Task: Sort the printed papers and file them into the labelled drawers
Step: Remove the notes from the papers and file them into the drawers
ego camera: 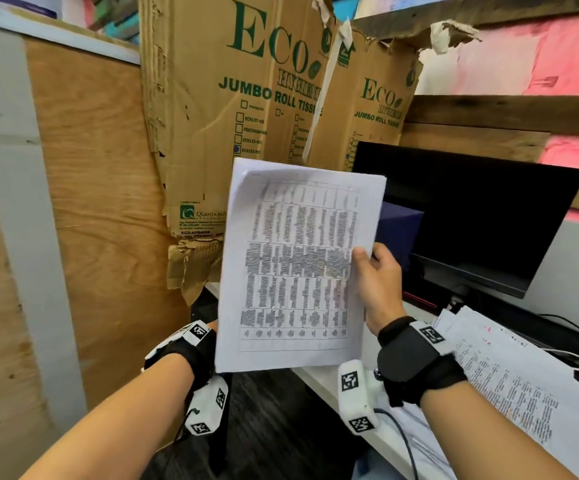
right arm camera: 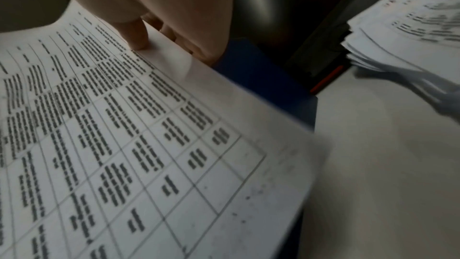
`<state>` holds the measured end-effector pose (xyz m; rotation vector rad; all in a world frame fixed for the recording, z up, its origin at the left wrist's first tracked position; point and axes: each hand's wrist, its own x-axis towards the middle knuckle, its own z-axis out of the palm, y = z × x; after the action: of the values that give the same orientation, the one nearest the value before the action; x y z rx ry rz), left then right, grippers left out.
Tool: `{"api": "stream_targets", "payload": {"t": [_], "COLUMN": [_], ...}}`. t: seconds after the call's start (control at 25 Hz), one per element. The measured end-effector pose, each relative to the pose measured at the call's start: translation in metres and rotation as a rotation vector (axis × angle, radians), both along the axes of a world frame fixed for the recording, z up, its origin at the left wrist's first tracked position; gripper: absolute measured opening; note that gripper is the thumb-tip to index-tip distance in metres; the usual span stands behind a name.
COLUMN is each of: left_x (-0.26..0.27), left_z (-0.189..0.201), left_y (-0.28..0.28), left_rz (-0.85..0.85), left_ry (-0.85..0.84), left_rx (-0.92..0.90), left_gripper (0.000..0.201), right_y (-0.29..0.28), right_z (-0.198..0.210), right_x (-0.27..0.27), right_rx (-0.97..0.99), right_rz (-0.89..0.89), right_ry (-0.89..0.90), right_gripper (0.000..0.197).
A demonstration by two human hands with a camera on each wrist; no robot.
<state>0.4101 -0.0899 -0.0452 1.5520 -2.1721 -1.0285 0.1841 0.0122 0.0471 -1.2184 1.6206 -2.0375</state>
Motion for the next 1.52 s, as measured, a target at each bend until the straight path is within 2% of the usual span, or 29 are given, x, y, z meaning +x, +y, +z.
{"api": "stream_targets", "payload": {"t": [0.12, 0.2, 0.28, 0.36, 0.48, 0.56, 0.68, 0.72, 0.76, 0.84, 0.92, 1.0, 1.12, 1.16, 1.28, 1.32, 1.44, 1.52], "left_x": [0.01, -0.003, -0.009, -0.009, -0.006, 0.004, 0.034, 0.038, 0.039, 0.033, 0.041, 0.063, 0.1, 0.112, 0.143, 0.152, 0.173, 0.182], "left_z": [0.016, 0.013, 0.011, 0.003, 0.003, 0.003, -0.004, -0.01, -0.013, -0.022, -0.027, -0.028, -0.026, -0.025, -0.022, -0.019, 0.002, 0.021], "left_y": [0.016, -0.004, -0.013, -0.021, -0.019, -0.02, -0.011, -0.016, -0.02, -0.036, -0.05, -0.056, -0.056, -0.055, -0.047, -0.044, -0.033, -0.027], "left_rz": [-0.12, -0.25, -0.327, -0.35, -0.315, -0.283, -0.18, -0.176, -0.178, -0.282, -0.354, -0.383, -0.429, -0.415, -0.329, -0.31, -0.283, -0.229], "left_ry": [-0.194, -0.124, -0.008, 0.038, 0.011, -0.097, -0.401, -0.422, -0.334, -0.026, 0.157, 0.172, 0.148, 0.165, 0.241, 0.235, 0.105, 0.127], "left_rx": [-0.133, 0.016, 0.075, 0.097, 0.073, -0.005, -0.246, -0.286, -0.233, 0.012, 0.116, 0.139, 0.205, 0.267, 0.412, 0.429, 0.394, 0.299], "left_gripper": [0.047, 0.047, 0.044, 0.043, 0.044, 0.048, 0.054, 0.057, 0.056, 0.05, 0.044, 0.037, 0.055, 0.054, 0.033, 0.031, 0.068, 0.077], "right_y": [0.0, 0.004, 0.011, 0.017, 0.013, 0.002, -0.011, -0.014, -0.015, -0.017, -0.019, -0.023, -0.025, -0.024, -0.023, -0.023, -0.025, -0.028], "right_z": [-0.002, -0.003, -0.003, -0.002, -0.002, -0.006, -0.011, -0.013, -0.013, -0.013, -0.012, -0.012, -0.012, -0.012, -0.01, -0.008, -0.002, 0.002], "right_x": [0.016, 0.016, 0.019, 0.032, 0.058, 0.07, 0.074, 0.073, 0.073, 0.072, 0.074, 0.075, 0.076, 0.076, 0.078, 0.08, 0.089, 0.101], "right_rx": [0.018, 0.029, 0.05, 0.028, -0.023, 0.014, 0.103, 0.119, 0.13, 0.145, 0.154, 0.15, 0.142, 0.14, 0.141, 0.135, 0.084, 0.017], "right_rz": [-0.039, -0.086, -0.096, -0.112, -0.133, -0.117, -0.142, -0.151, -0.161, -0.183, -0.209, -0.224, -0.226, -0.231, -0.234, -0.227, -0.184, -0.139], "right_ry": [0.109, 0.145, 0.214, 0.324, 0.475, 0.525, 0.523, 0.526, 0.531, 0.538, 0.547, 0.565, 0.578, 0.572, 0.548, 0.527, 0.375, 0.248], "right_gripper": [0.016, 0.016, 0.012, 0.009, 0.011, 0.012, 0.014, 0.014, 0.015, 0.016, 0.017, 0.018, 0.019, 0.019, 0.018, 0.018, 0.017, 0.016]}}
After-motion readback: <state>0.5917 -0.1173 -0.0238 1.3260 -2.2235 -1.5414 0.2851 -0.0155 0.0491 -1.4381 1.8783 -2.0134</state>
